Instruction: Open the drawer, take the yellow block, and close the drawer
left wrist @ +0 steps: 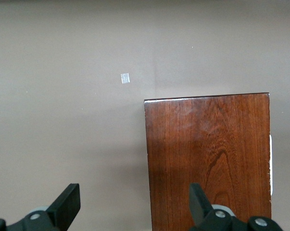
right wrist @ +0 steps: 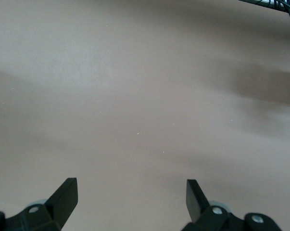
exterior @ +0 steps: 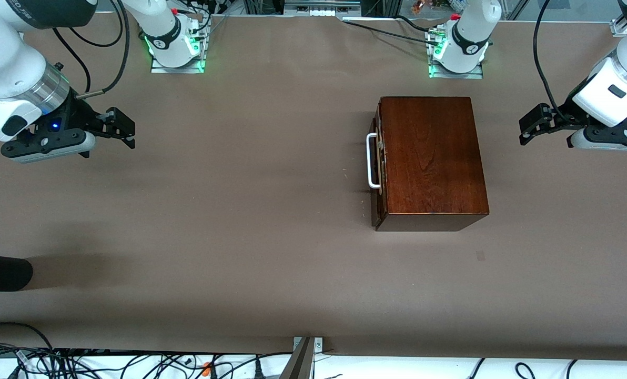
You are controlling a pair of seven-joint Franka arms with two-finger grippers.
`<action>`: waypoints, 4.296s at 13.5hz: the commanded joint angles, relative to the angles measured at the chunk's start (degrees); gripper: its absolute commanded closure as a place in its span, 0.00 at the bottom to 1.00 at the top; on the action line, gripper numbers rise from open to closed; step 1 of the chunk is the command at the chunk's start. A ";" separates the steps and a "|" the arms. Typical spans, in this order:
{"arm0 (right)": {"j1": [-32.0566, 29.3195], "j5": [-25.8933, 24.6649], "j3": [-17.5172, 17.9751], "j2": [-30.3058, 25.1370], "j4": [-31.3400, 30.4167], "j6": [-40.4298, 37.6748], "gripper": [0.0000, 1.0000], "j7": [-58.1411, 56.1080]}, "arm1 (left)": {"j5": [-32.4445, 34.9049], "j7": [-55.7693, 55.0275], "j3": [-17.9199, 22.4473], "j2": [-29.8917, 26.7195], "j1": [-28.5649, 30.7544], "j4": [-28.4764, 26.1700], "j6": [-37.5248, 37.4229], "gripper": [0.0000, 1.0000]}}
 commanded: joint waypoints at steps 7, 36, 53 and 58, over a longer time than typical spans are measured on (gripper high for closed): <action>-0.28 0.72 0.11 -0.12 0.40 -0.71 0.00 0.52 | -0.40 0.35 -0.44 1.53 -0.65 1.88 -1.45 0.00; -0.28 0.72 0.11 -0.12 0.22 -0.71 0.00 0.52 | 7.77 -31.73 -18.19 19.90 -17.35 1.71 7.77 0.00; -0.28 0.81 0.11 -0.12 0.22 -0.71 0.00 0.52 | 22.89 -40.52 -17.67 28.25 -22.89 -3.48 14.37 0.00; -0.28 0.81 0.11 -0.12 0.22 -0.71 0.00 0.52 | 22.98 -41.75 -17.49 28.60 -22.80 -4.53 14.46 0.00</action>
